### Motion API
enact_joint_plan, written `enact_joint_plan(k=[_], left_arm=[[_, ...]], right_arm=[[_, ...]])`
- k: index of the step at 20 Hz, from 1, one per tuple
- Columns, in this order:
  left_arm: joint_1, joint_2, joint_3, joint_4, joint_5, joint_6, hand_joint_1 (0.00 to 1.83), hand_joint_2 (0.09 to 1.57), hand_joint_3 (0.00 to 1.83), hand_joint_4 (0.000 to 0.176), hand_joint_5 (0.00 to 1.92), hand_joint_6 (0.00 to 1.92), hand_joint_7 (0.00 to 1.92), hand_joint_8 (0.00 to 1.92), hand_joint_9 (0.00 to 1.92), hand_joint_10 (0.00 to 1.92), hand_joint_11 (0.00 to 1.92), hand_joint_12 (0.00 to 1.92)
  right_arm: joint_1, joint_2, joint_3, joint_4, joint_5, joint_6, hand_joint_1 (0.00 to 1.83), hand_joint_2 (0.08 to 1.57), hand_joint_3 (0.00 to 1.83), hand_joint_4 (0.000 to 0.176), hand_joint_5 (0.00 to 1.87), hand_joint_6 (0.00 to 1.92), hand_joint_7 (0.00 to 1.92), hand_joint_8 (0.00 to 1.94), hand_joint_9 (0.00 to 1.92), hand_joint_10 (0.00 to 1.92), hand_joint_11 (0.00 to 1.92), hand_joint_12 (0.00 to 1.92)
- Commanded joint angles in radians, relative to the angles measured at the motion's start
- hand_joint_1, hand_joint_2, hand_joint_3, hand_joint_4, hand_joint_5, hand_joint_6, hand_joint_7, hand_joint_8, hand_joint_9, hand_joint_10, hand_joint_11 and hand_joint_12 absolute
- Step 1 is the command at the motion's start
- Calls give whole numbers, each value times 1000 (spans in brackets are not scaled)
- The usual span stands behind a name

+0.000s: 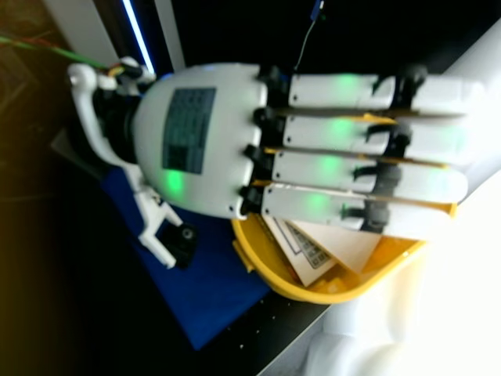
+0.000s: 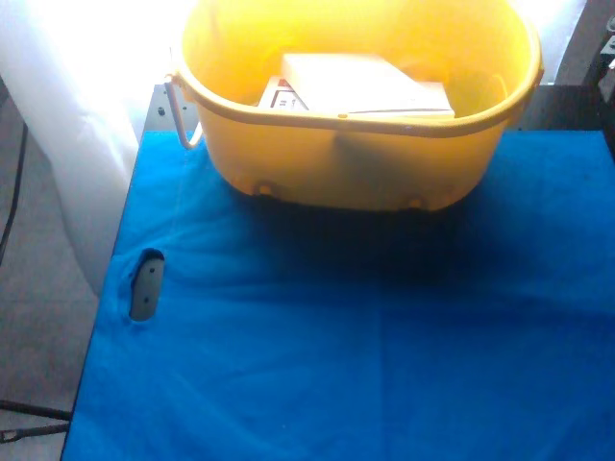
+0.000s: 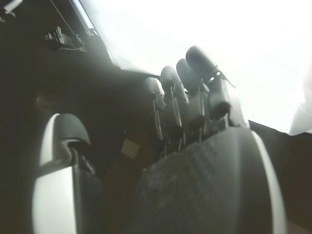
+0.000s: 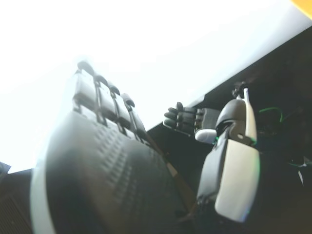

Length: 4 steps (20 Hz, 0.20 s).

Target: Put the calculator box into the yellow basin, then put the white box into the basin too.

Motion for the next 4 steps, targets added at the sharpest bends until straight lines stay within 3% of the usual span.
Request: enact_joint_plan(k=[1,2,3,4], left_arm=[[-5,5,0,-11,-118,-9,712,1077,2,0,496,33,490,39,133,902,0,1507],[-4,7,0,-11,-119,-12,727,1074,0,0,493,30,499,43,139,917,0,1524],[-1,11,-3,-11,-121,-16,739,1060,0,0,485,25,501,45,142,922,0,1529],[-1,13,-5,-11,-123,-17,749,1064,0,0,502,31,516,52,153,933,0,1545]], right_arm=[[20,6,-4,-34,-140,4,921,856,7,54,30,12,0,0,0,0,0,0],[19,13,-9,-34,-152,4,888,860,8,67,51,20,0,0,0,0,0,0],[19,27,-22,-34,-173,5,892,888,20,34,74,28,2,1,0,0,0,0],[14,36,-31,-34,-187,6,890,920,14,31,96,22,46,3,0,0,0,0]])
